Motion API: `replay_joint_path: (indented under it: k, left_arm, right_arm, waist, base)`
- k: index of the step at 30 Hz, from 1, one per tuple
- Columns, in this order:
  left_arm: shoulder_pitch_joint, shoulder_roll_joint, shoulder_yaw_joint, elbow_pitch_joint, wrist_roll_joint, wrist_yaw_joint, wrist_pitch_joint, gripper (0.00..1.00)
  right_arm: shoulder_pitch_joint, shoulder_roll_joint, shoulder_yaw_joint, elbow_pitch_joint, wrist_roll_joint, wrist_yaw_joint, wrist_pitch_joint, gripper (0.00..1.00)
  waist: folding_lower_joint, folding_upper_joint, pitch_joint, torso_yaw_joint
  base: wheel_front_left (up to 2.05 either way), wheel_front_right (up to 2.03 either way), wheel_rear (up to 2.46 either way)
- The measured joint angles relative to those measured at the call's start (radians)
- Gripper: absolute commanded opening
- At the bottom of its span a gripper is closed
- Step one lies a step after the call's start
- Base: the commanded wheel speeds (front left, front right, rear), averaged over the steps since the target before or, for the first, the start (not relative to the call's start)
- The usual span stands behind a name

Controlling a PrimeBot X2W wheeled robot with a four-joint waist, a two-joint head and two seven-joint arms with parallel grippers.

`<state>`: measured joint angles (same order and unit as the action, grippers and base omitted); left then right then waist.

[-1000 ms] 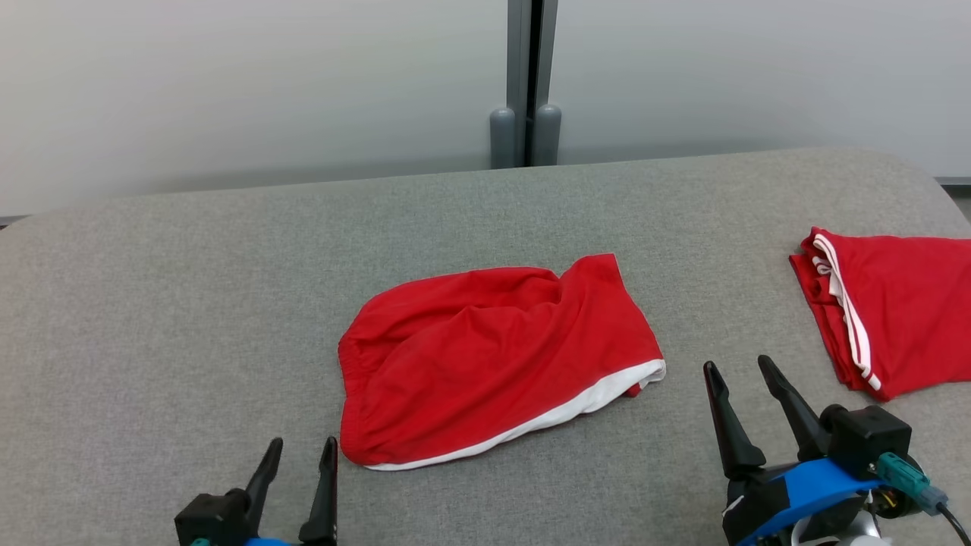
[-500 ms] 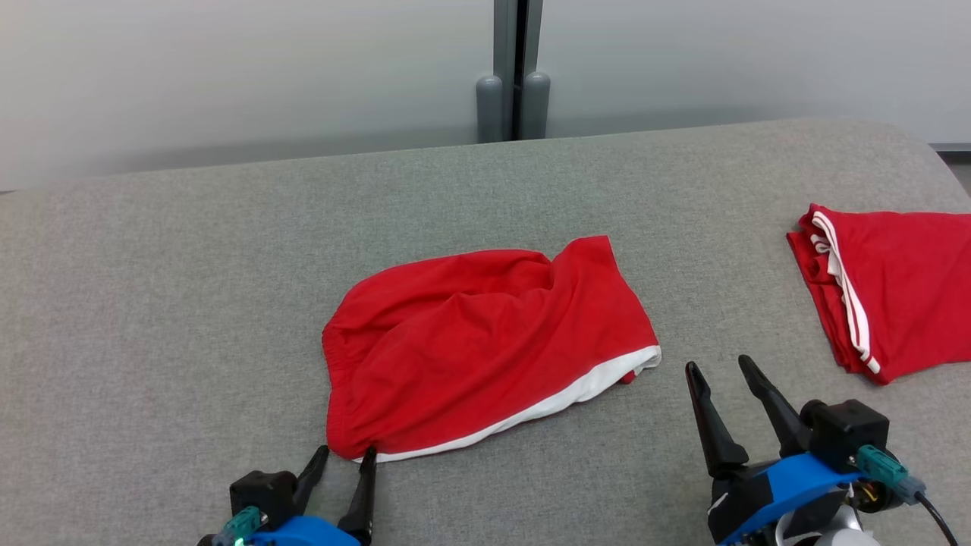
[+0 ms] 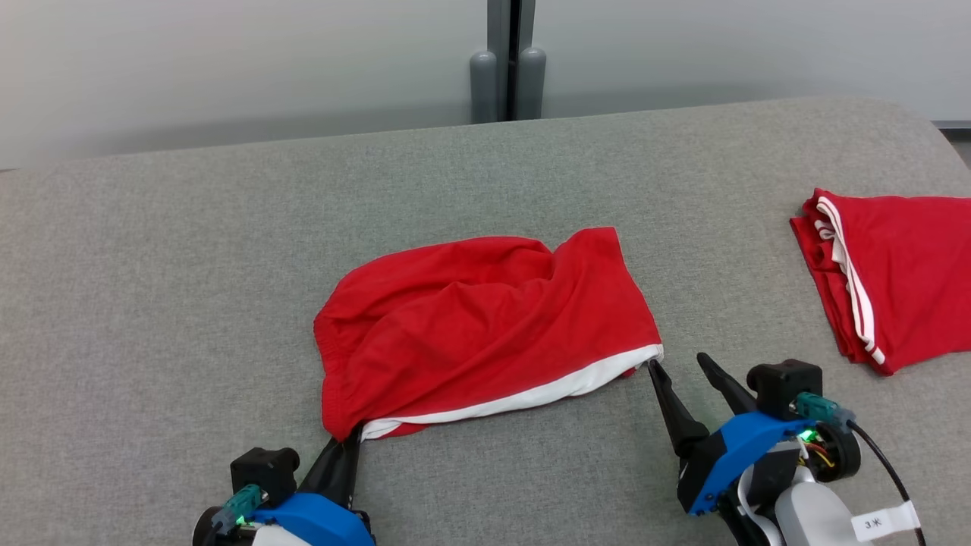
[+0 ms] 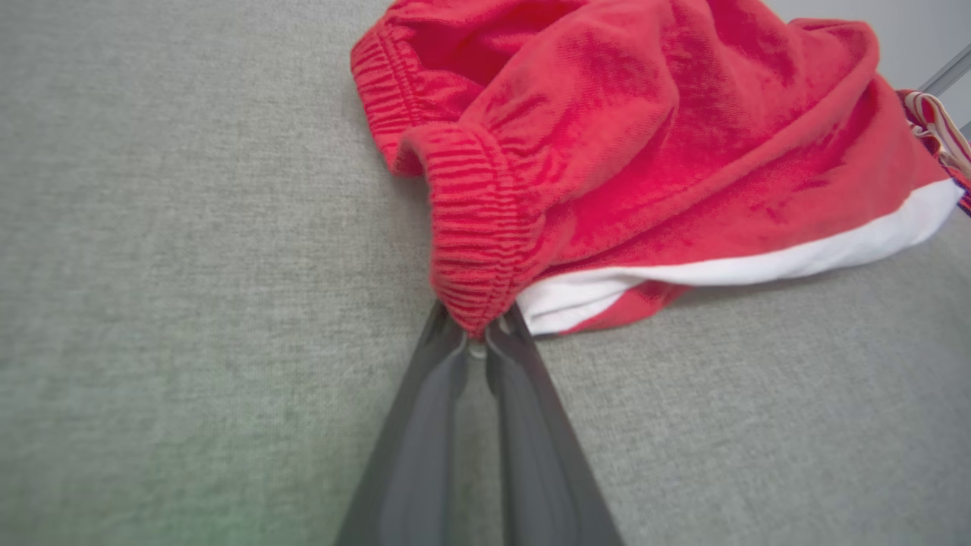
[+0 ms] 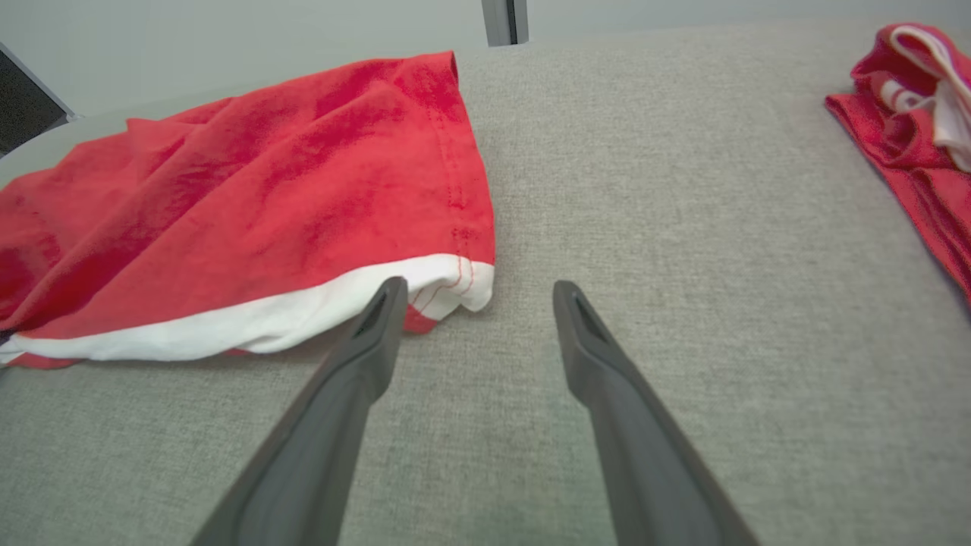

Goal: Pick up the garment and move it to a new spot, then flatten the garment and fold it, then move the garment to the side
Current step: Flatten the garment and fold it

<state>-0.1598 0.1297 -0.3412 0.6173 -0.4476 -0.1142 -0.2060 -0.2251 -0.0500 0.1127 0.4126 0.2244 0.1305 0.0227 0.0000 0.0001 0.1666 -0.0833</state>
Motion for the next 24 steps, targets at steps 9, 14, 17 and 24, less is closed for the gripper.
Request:
replay_joint_path:
  k: [9,14,17,24]
  left_arm:
    - [-0.036,0.001,-0.029,0.008,0.000,-0.006,-0.013,0.00]
    - [-0.051,0.002,-0.034,0.008,-0.002,-0.007,-0.015,0.00]
    - [-0.052,0.003,-0.035,0.008,-0.006,-0.007,-0.016,0.00]
    - [-0.052,0.008,-0.016,-0.099,-0.027,-0.009,-0.044,0.00]
  right_arm:
    - [-0.132,0.000,0.066,0.205,0.026,0.000,-0.061,1.00]
    - [-0.175,0.001,0.099,0.277,0.050,0.000,-0.111,0.00]
    - [-0.186,0.001,0.113,0.303,0.061,0.000,-0.143,0.00]
    - [-0.185,0.000,0.086,0.228,0.064,0.000,-0.208,0.00]
  waist:
    - [0.0001,0.0000,0.031,0.025]
    - [0.0000,0.0000,0.042,0.032]
    - [0.0001,0.0000,0.041,0.031]
    - [0.0000,0.0000,0.010,0.026]
  base:
    - [0.00,0.00,0.00]
    - [0.00,0.00,0.00]
    - [0.00,0.00,0.00]
    - [0.00,0.00,0.00]
